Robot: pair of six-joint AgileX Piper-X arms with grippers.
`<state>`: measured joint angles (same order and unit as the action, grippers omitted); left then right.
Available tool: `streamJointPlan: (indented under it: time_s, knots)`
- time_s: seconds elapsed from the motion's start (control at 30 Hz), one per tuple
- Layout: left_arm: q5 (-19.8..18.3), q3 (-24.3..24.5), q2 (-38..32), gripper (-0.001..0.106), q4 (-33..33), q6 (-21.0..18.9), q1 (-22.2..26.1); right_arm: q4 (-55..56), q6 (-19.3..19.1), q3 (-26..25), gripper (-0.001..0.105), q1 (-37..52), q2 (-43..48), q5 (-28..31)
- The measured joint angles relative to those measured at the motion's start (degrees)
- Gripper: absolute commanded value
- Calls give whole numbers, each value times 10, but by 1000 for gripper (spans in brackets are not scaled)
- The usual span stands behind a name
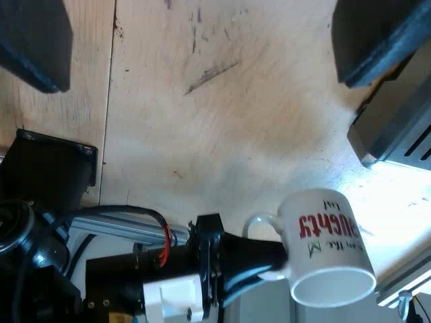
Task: Remove mug from coffee machine
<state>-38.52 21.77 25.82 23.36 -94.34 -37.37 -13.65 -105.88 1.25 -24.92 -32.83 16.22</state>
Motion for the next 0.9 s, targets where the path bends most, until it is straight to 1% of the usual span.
streamJointPlan:
  time_s: [0.13, 0.3, 0.6, 0.67, 0.9]
  knots:
    - [0, -2, 0, 80, 0, 0, 0, -7, -24, 0, 0, 13, -9, -29]
    - [0, -2, 0, 80, 0, 0, 0, -47, -29, 0, 0, 19, -57, -43]
    - [0, -2, 0, 80, 0, 0, 0, -185, -29, 0, 0, 19, -189, -46]
    - [0, -2, 0, 80, 0, 0, 0, -233, -29, 0, 0, 19, -229, -46]
    - [2, -2, 0, 80, 0, 0, 0, -290, -29, -8, 0, 19, -327, -46]
